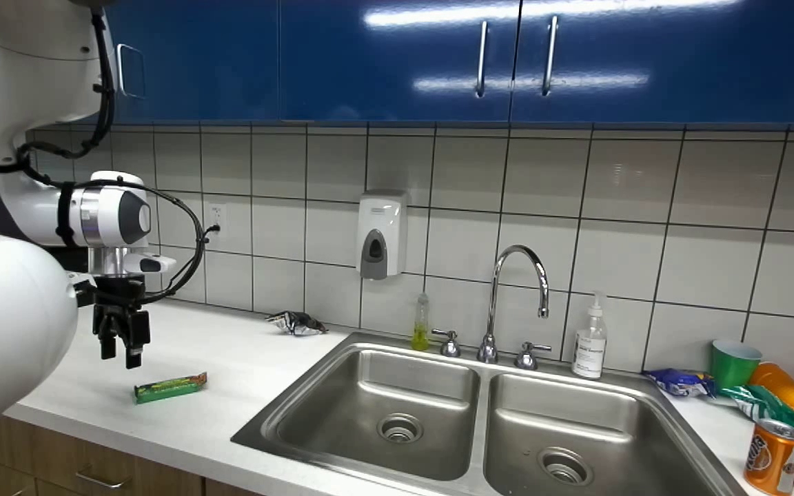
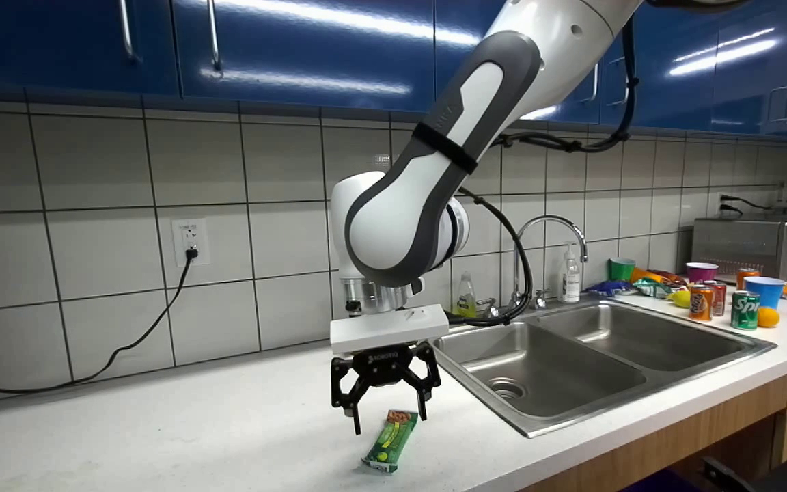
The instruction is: Put the green pack inside the sink
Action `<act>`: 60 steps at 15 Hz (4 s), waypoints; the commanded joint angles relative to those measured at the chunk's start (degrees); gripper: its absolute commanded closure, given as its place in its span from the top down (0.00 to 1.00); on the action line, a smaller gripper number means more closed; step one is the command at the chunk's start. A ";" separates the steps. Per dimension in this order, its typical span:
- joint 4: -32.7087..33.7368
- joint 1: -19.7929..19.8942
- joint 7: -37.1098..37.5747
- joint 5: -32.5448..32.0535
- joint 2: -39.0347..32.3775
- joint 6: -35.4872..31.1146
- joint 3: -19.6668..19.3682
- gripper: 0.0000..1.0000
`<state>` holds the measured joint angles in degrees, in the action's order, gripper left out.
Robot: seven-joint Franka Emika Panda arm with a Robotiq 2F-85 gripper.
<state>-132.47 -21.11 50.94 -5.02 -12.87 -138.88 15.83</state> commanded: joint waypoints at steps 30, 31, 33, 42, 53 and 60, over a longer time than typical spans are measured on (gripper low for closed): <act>5.27 -6.47 15.33 -1.54 -11.16 -10.24 -9.92 1.00; 5.42 -6.64 15.68 -1.66 -11.43 -10.41 -10.33 1.00; 5.79 -6.81 16.23 -1.60 -11.94 -10.55 -10.80 1.00; 6.16 -8.06 19.79 -2.16 -12.74 -11.73 -12.63 1.00; 6.32 -7.99 21.97 -3.21 -13.50 -12.10 -14.08 1.00; 6.71 -7.60 21.37 -2.62 -14.49 -12.19 -13.77 0.42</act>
<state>-126.73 -28.66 70.78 -6.76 -26.53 -150.68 2.15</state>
